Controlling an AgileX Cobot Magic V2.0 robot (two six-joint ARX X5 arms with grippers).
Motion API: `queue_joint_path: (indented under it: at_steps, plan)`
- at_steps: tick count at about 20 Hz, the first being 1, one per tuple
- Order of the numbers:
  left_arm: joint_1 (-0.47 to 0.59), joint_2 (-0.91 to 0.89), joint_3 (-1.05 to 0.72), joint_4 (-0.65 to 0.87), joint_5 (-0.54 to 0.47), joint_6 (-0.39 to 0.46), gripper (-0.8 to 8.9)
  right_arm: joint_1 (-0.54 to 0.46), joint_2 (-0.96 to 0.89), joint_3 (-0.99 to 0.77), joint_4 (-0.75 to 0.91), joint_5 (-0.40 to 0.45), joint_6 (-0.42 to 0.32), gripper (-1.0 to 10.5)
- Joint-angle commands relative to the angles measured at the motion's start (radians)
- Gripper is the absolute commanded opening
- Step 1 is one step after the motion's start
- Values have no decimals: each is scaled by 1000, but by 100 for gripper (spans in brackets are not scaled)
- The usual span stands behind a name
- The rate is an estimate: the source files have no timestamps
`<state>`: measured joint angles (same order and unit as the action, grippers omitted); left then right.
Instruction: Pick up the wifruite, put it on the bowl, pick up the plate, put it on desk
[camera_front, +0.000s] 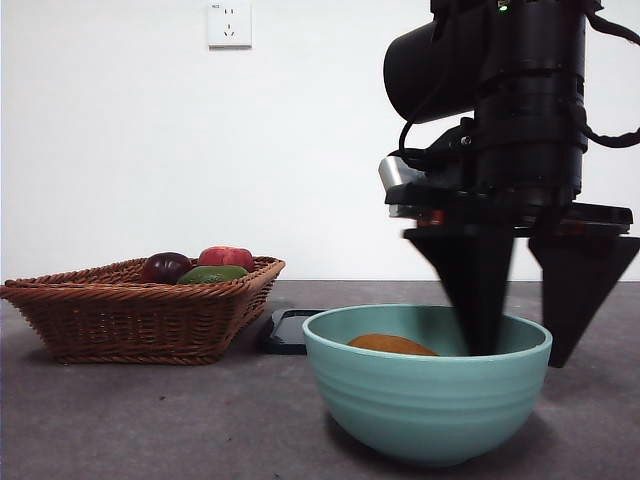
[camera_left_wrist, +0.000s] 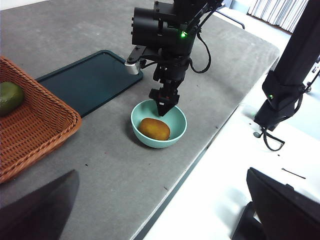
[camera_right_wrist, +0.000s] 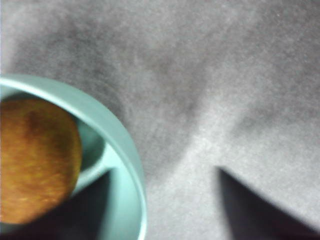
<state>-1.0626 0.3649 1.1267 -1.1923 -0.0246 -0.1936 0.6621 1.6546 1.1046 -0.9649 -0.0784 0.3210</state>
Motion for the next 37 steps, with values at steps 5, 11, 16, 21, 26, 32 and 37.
queue_joint_path:
  at_steps: [5, 11, 16, 21, 26, 32, 37]
  plan:
    - [-11, -1, 12, 11, -5, 1, 613, 11, 19, 16, 13, -23, 20, 12]
    - [-11, -1, 12, 11, -5, 1, 613, -4, 19, 55, -12, -33, 45, 12]
    - [-11, -1, 12, 11, -5, 1, 613, -72, 20, 167, -69, -42, 13, 11]
    - [-11, -1, 12, 11, -5, 1, 613, -183, 52, 326, -116, -48, -48, 11]
    - [-11, -1, 12, 11, -5, 1, 613, -259, 208, 543, -187, -52, -121, 11]
    - [-11, -1, 12, 11, -5, 1, 613, -293, 450, 798, -237, -53, -175, 11]
    - [-11, -1, 12, 11, -5, 1, 613, -293, 556, 846, -211, -81, -199, 11]
